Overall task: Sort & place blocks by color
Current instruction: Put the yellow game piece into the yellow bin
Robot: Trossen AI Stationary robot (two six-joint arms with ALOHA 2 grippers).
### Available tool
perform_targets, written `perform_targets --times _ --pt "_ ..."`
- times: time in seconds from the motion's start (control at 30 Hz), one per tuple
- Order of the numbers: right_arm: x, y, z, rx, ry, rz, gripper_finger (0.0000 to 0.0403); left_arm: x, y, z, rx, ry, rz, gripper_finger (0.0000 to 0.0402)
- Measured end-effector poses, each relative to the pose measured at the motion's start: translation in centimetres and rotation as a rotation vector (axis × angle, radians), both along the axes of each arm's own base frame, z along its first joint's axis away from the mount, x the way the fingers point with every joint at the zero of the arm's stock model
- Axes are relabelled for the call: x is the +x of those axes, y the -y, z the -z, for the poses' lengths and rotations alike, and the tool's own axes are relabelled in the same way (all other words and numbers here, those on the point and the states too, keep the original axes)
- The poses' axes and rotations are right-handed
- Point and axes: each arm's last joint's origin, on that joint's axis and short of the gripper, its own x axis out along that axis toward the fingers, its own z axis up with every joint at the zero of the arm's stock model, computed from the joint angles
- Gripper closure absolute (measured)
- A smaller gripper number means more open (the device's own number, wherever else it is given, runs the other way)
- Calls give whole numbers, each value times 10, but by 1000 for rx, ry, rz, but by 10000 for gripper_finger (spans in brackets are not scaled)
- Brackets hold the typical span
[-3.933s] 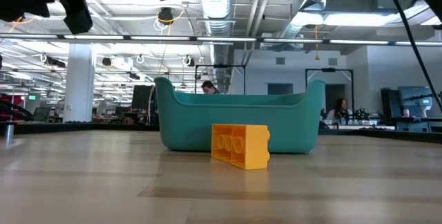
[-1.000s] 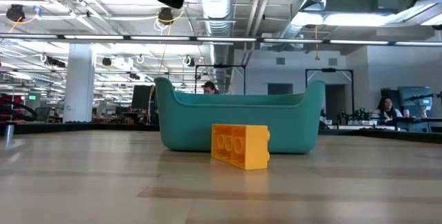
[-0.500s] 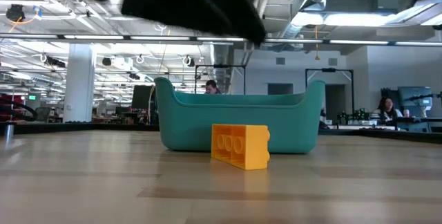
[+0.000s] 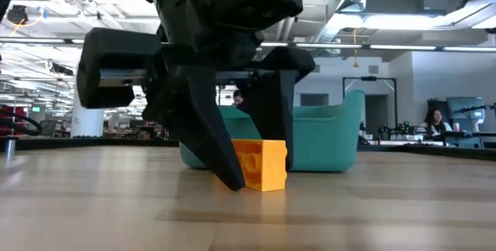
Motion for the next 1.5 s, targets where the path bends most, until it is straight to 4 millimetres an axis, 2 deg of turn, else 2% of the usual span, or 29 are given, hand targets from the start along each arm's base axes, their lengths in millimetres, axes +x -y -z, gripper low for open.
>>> perform_targets --times 0.2,0.3,0.4,0.57,0.63,0.7,0.87,0.97,1.07,1.23,1.33,1.5 --pt "0 0 0 -8 -4 0 234 -1 -1 0 -4 -15 -36 187" --pt "0 0 0 -9 -4 1 234 -1 -1 0 -5 -23 -38 201" --pt "0 0 0 -7 -2 1 232 -3 -2 1 2 -46 -34 241" --pt "0 0 0 -4 -5 -5 233 -7 -2 -2 -7 -84 -27 342" --pt "0 0 0 -4 -5 -5 235 -10 -2 -5 -42 -106 -36 344" --pt "1 1 0 -6 -7 0 236 -9 -1 -15 -69 -89 -56 344" --pt "6 5 -1 -3 0 19 236 -17 -4 -71 -128 41 -49 343" --pt "6 5 -1 -12 -1 21 235 -28 -18 -106 -128 132 -31 340" --pt "6 5 -2 -46 -3 12 235 -35 -52 -139 -134 235 -85 340" --pt "7 4 -3 -93 -7 1 240 -50 -141 -165 -200 334 -242 339" --pt "6 5 -2 -135 -22 -3 241 -59 -195 -167 -272 403 -327 338" --pt "12 10 -2 -142 -27 21 241 -73 -276 -149 -447 438 -403 337"
